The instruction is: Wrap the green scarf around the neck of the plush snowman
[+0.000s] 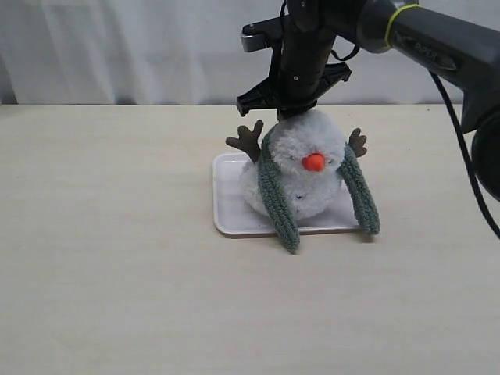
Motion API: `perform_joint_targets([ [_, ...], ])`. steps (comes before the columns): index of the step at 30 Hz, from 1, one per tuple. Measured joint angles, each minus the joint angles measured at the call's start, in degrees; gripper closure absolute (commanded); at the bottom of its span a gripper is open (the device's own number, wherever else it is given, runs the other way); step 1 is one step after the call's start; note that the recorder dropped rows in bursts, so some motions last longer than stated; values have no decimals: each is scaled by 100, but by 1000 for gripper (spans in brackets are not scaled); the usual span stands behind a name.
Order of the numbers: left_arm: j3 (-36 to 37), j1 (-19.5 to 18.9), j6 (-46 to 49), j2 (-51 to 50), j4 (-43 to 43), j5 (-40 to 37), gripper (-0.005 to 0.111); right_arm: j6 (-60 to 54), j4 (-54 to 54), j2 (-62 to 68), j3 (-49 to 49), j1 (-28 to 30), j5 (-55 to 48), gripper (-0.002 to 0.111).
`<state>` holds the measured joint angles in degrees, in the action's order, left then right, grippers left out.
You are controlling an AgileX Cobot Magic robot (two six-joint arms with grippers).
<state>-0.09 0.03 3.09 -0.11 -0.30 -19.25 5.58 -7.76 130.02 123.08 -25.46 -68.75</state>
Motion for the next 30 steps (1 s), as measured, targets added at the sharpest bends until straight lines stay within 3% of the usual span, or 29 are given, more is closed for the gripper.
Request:
perform_joint_targets([
  [18, 0, 0, 0, 0, 0, 0, 107, -35, 17, -372, 9, 0, -61, 103],
  [21, 0, 0, 0, 0, 0, 0, 107, -35, 17, -660, 9, 0, -63, 95],
  [27, 0, 0, 0, 0, 0, 0, 107, -35, 4, -1259, -83, 10, -73, 63],
  [30, 0, 0, 0, 0, 0, 0, 107, 4, 4, -1580, -364, 98, -73, 58],
])
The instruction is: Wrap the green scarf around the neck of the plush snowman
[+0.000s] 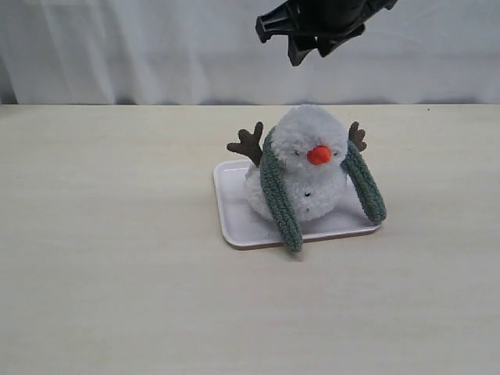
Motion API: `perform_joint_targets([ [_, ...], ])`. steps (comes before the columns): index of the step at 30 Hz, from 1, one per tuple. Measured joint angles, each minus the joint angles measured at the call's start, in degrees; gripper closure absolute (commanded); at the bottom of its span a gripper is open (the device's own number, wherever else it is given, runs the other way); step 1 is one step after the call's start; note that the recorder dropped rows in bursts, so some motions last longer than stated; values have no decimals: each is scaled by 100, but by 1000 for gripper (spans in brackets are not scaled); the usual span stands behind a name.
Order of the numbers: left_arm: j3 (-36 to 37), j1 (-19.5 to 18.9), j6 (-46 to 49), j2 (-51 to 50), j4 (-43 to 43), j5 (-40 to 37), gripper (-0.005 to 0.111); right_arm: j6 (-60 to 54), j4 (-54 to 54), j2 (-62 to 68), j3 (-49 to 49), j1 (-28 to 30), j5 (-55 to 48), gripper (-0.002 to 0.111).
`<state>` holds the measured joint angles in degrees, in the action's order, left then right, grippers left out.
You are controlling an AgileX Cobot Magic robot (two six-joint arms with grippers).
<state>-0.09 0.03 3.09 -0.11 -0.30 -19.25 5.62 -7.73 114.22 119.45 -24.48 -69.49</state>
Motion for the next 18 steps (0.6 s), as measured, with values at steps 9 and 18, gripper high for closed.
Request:
perform_joint_targets([
  [9, 0, 0, 0, 0, 0, 0, 107, 8, 200, -1105, -1998, 738, 150, 58],
  [18, 0, 0, 0, 0, 0, 0, 107, -2329, 2366, -1693, -4240, 1446, 1564, 45],
])
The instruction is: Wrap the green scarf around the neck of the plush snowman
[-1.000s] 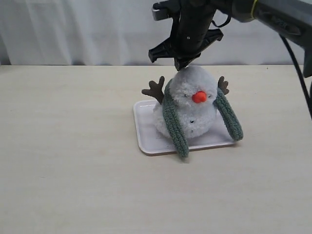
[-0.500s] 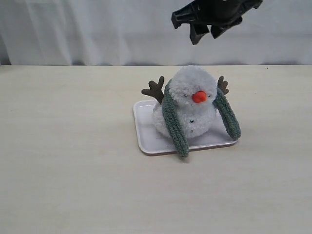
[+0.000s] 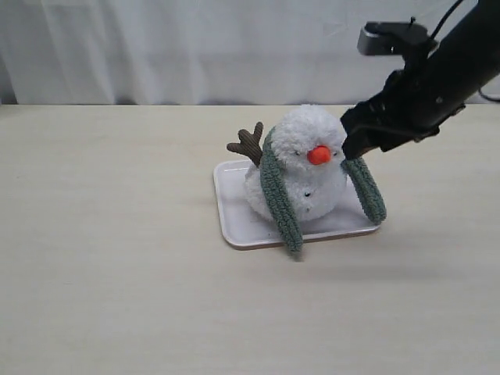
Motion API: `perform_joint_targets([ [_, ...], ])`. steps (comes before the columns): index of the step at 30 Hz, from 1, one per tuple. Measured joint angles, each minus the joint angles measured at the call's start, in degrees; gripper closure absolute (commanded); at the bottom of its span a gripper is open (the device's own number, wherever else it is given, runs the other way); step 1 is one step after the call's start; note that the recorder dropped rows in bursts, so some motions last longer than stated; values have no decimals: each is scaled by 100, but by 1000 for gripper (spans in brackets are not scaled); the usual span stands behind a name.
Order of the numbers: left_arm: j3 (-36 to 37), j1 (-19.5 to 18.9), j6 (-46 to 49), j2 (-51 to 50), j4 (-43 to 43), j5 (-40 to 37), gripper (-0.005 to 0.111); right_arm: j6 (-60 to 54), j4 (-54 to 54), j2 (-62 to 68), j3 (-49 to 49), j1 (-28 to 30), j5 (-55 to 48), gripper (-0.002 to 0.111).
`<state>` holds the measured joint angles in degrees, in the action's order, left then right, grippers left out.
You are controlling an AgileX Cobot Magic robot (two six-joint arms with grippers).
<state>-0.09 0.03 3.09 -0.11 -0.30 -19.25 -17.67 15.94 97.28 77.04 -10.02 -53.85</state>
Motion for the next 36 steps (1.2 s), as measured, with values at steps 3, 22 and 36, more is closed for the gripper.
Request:
perform_joint_targets([
  [3, 0, 0, 0, 0, 0, 0, 107, -346, 50, 132, -528, -2, 779, 45],
  [22, 0, 0, 0, 0, 0, 0, 107, -814, -558, 1292, -967, 11, 2507, 49],
  [36, 0, 0, 0, 0, 0, 0, 107, 208, -1007, 1595, -967, 11, 2465, 96],
])
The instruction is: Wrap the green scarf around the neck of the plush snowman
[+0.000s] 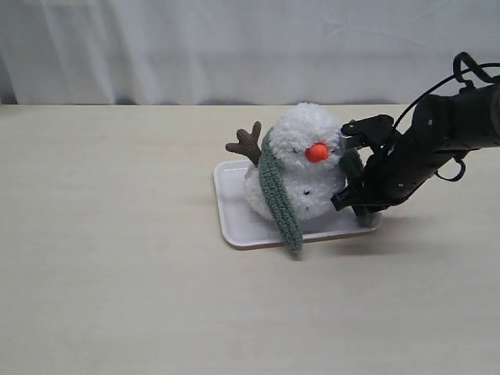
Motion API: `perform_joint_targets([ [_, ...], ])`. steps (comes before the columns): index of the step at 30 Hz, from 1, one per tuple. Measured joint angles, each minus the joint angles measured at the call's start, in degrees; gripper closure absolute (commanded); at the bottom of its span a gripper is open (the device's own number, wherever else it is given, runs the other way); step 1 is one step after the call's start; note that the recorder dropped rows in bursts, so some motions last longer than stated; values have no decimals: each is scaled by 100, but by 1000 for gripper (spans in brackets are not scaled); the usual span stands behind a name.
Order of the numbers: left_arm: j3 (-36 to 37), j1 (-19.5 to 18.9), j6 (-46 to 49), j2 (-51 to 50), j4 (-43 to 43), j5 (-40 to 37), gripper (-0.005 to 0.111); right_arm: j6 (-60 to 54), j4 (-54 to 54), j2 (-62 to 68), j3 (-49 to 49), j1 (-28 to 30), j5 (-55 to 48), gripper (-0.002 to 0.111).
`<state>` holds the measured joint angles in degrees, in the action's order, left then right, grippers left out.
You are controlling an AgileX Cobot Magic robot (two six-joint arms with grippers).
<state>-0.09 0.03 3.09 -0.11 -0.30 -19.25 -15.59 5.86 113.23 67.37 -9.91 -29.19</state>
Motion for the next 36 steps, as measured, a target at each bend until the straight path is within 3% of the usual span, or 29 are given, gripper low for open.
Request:
perform_joint_targets([
  [2, 0, 0, 0, 0, 0, 0, 107, -61, 211, 9, 0, 0, -110, 104],
  [10, 0, 0, 0, 0, 0, 0, 107, -1972, 2946, 9, 0, 3, -1027, 104],
  [20, 0, 0, 0, 0, 0, 0, 107, -2494, 3596, 9, 0, 3, -1502, 104],
  [23, 0, 0, 0, 0, 0, 0, 107, -2744, 3745, 9, 0, 3, -1529, 92],
  [25, 0, 0, 0, 0, 0, 0, 107, -2805, 3837, 9, 0, 3, -1552, 81],
  [26, 0, 0, 0, 0, 0, 0, 107, -2834, 3875, 9, 0, 3, -1594, 69],
  [30, 0, 0, 0, 0, 0, 0, 107, -2887, 3947, 9, 0, 3, -2055, 50],
  [36, 0, 0, 0, 0, 0, 0, 107, -3004, 4090, 9, 0, 3, -1907, 49],
])
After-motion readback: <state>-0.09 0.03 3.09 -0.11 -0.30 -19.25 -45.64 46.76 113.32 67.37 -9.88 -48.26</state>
